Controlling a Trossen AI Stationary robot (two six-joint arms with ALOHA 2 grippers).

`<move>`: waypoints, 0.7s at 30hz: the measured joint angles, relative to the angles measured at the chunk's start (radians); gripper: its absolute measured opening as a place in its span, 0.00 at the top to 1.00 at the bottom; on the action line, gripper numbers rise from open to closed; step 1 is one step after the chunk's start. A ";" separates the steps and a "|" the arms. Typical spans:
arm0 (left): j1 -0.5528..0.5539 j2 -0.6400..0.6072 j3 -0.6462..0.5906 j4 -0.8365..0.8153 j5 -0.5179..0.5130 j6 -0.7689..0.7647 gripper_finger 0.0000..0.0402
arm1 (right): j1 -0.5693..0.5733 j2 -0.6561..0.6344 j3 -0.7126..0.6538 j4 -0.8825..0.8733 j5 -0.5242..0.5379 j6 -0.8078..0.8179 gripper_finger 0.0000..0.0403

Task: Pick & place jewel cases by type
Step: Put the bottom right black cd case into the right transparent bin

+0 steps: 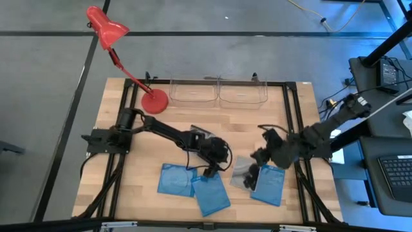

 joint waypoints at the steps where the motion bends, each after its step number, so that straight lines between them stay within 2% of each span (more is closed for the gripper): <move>1: -0.005 0.006 0.000 0.010 -0.004 -0.012 0.50 | 0.031 0.019 0.000 0.002 0.000 0.059 0.57; 6: -0.032 0.015 0.000 0.043 -0.023 -0.019 0.50 | 0.167 0.126 0.000 -0.004 0.042 0.343 0.57; 13: -0.053 0.029 0.000 0.142 -0.039 -0.012 0.50 | 0.275 0.257 0.000 -0.016 0.043 0.668 0.57; 21: -0.049 0.080 0.000 0.180 -0.039 -0.072 0.50 | 0.295 0.353 0.000 0.003 0.025 0.700 0.57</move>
